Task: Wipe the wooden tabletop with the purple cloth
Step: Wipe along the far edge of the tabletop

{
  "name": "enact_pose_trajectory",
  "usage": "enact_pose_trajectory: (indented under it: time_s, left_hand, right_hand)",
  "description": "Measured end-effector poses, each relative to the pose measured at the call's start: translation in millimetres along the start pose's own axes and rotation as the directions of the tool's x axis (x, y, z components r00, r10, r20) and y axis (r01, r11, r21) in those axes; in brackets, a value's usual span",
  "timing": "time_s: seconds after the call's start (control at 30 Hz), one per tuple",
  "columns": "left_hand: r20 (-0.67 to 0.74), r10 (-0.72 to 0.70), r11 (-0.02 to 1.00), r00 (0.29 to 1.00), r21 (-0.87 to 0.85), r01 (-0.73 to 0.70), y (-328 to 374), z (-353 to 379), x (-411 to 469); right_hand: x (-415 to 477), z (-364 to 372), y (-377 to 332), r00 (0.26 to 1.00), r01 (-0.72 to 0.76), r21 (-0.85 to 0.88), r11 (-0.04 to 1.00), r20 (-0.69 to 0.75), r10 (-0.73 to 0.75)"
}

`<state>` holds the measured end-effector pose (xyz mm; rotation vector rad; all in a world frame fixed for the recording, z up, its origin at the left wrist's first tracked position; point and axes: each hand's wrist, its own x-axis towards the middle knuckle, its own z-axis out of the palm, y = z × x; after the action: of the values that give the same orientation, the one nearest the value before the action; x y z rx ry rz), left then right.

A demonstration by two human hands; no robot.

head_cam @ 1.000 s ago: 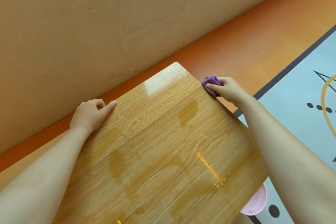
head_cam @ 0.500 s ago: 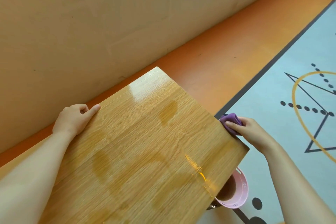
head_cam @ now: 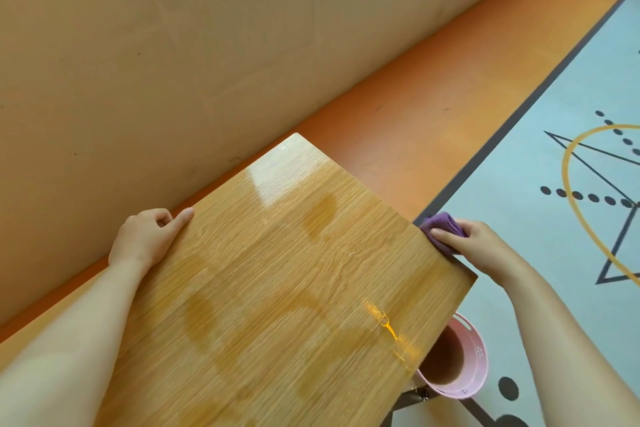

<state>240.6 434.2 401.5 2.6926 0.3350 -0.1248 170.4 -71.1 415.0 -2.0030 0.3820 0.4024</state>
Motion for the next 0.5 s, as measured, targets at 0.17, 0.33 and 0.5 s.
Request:
enact_pose_trajectory:
  time_s: [0.17,0.33,0.5]
  left_hand:
    - [0.008,0.0,1.0,1.0,0.005,0.0,0.3,0.2,0.2]
    - [-0.006,-0.009,1.0,1.0,0.012,0.009,-4.7,0.1,2.2]
    - [-0.009,-0.025,1.0,1.0,0.006,0.025,-4.0,1.6,1.2]
  right_hand:
    - [-39.6,-26.3,19.5,0.999,-0.026,0.032,0.999,0.035,0.025]
    - [-25.5,-20.4,11.8,0.999,-0.019,0.031,0.999,0.034,0.018]
    - [4.9,0.8,-11.1,1.0,0.018,-0.032,0.999,0.01,-0.017]
